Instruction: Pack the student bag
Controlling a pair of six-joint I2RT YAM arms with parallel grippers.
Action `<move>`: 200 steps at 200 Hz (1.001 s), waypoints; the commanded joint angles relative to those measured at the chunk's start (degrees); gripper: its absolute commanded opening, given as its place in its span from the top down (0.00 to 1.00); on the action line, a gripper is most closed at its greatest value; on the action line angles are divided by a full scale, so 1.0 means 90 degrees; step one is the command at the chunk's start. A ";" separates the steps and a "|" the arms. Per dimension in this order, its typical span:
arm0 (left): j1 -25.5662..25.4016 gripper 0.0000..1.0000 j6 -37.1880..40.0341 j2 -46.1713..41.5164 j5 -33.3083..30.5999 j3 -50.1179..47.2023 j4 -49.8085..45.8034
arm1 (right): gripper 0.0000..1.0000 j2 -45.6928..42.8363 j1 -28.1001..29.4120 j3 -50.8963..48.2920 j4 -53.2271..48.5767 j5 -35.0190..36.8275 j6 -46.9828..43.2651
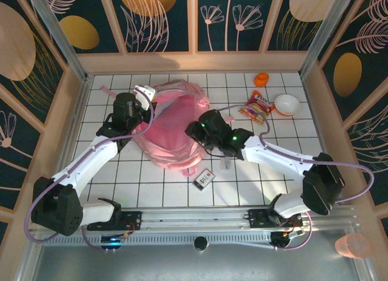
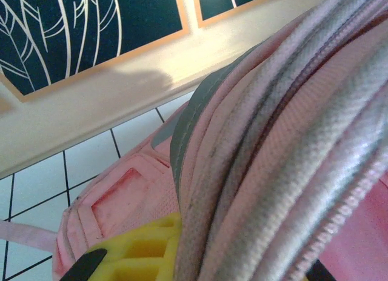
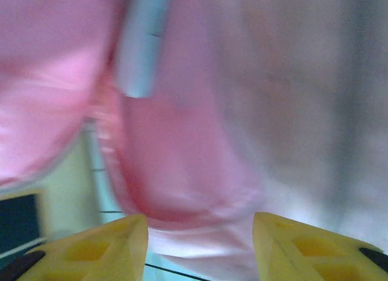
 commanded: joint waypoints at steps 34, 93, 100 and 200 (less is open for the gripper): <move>0.0043 1.00 -0.0175 -0.0117 -0.0160 0.0100 0.0774 | 0.43 -0.0137 -0.0988 -0.0468 -0.2755 -0.0340 -0.1726; 0.0038 1.00 -0.0124 -0.0238 -0.0103 0.0032 0.0751 | 0.35 0.1185 -0.1304 0.0057 -0.3168 -0.0268 -0.2829; 0.0043 1.00 -0.0103 -0.0264 -0.0103 0.0034 0.0734 | 0.35 0.1309 -0.1333 0.0117 -0.3226 -0.0225 -0.2916; 0.0043 1.00 -0.0090 -0.0244 0.0023 0.0061 0.0740 | 0.49 0.2116 -0.1937 -0.0084 -0.2491 -0.0798 -0.3882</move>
